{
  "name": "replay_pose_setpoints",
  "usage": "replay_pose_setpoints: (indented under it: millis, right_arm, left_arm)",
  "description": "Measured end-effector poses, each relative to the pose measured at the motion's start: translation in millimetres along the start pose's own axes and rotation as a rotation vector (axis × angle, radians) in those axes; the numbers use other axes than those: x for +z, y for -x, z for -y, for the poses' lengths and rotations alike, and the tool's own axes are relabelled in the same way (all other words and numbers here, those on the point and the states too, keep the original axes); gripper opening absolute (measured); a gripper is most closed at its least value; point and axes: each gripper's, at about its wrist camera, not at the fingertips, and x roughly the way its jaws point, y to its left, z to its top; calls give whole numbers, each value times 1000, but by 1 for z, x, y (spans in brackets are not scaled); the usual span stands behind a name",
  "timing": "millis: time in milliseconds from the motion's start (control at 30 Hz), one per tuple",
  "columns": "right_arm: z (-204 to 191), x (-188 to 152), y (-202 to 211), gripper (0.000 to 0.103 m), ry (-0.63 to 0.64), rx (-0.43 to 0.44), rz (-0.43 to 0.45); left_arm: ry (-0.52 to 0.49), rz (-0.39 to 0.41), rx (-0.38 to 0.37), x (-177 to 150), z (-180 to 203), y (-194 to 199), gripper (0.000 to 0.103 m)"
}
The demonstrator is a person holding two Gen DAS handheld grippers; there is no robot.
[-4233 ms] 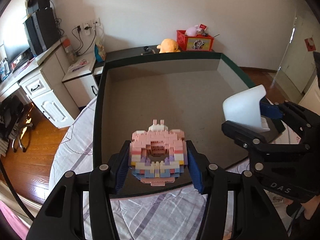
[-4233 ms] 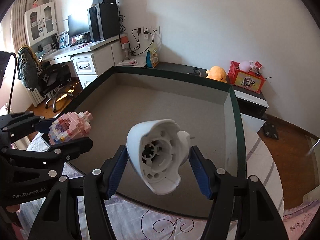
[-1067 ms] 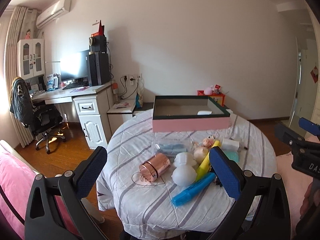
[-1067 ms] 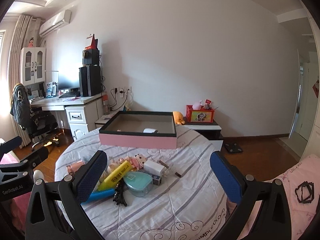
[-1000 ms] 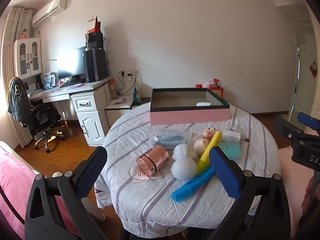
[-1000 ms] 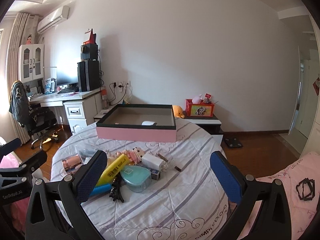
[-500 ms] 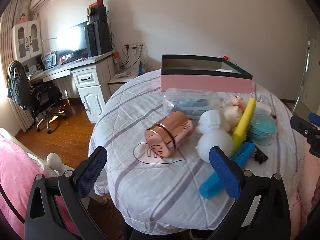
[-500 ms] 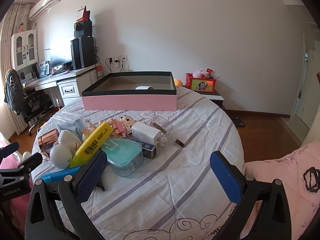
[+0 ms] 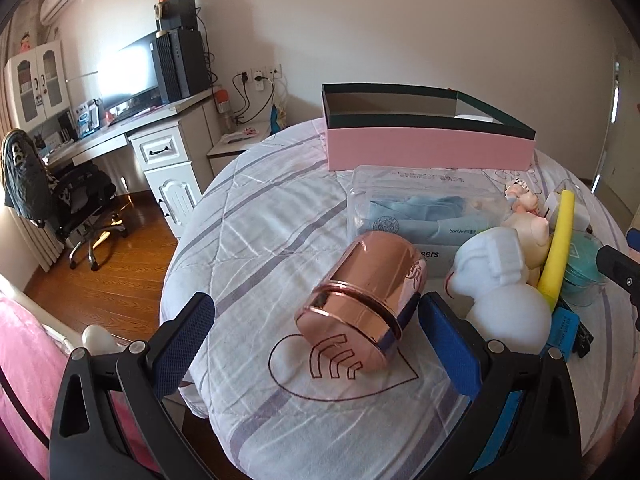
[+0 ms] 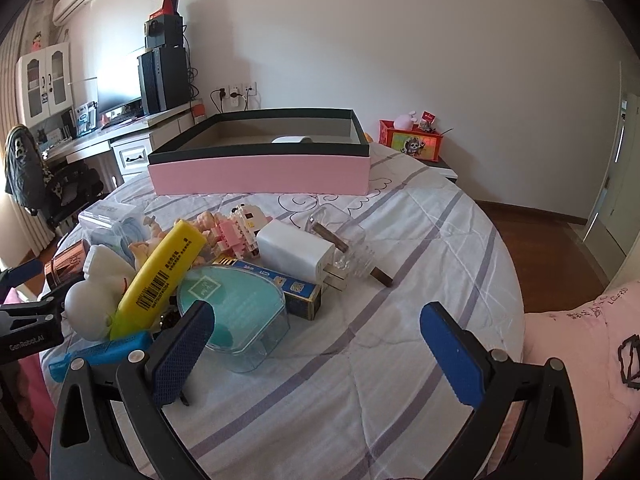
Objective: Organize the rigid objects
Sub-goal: 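Grasp the rose-gold cup with the left tool while the right tool grasps the teal case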
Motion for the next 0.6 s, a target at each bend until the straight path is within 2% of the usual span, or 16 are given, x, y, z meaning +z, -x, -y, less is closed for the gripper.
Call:
replay_pose_setpoints:
  millis: [33, 100, 167, 233, 433, 500, 567, 600]
  right_arm:
    - [-1, 1, -2, 103, 3, 8, -4]
    - [-5, 2, -4, 103, 13, 23, -11]
    - [-10, 2, -6, 103, 22, 53, -19]
    - [-15, 1, -9, 103, 32, 72, -23]
    - [-26, -1, -27, 103, 53, 111, -74]
    - [-25, 1, -32, 94, 50, 133, -80]
    - [-25, 1, -34, 82, 51, 163, -84]
    - [-25, 1, -34, 79, 56, 161, -84]
  left_arm:
    - [-4, 1, -6, 2, 0, -2, 102]
    - [3, 0, -45, 3, -1, -6, 90]
    - [18, -20, -104, 3, -1, -12, 56]
    - [11, -33, -103, 1, 2, -15, 47]
    - [20, -19, -113, -2, 4, -5, 47]
    - [23, -15, -114, -2, 5, -1, 47]
    - [21, -9, -118, -2, 6, 3, 47]
    - [22, -6, -120, -1, 7, 5, 47]
